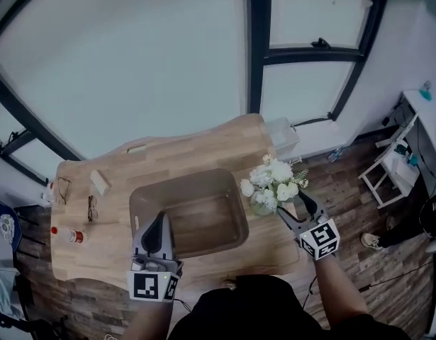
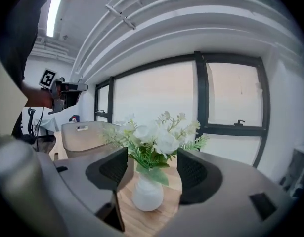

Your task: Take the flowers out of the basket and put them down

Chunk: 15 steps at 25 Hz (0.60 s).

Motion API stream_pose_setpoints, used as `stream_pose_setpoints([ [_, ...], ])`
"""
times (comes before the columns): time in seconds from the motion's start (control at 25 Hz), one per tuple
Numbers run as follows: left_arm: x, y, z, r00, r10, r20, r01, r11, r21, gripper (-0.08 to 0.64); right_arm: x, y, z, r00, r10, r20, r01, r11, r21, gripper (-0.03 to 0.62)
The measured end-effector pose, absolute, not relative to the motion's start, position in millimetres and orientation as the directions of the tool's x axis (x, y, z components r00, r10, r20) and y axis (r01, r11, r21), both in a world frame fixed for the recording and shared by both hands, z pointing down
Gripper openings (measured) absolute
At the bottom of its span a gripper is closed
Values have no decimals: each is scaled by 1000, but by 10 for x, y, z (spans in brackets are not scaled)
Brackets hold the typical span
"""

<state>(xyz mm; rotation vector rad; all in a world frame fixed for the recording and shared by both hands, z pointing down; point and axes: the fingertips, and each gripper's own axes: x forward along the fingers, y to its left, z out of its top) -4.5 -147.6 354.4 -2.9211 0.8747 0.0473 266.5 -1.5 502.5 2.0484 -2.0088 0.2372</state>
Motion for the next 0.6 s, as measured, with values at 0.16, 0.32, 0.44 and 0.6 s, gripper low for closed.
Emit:
stream_pose_setpoints([
  [0.16,-177,-1447,3429,827,-556,-84,-562,-822,-90,5,2598,113,4770,34,-967,251,-995,-8,103,313],
  [0.32,-265,-1435,3363,817,-566,-105,-575,-813,-95,5,2539,191,4514,27,-982,189,-995,-9,96,310],
  [0.44,-297,-1383,3372,820,-563,-104,-572,-814,-101,5,2507,280,4336,41,-990,136,-996,-29,89,191],
  [0.6,-318,-1343,3402,825,-558,-93,-566,-818,-105,5,2493,406,4103,60,-996,59,-997,-57,52,21],
])
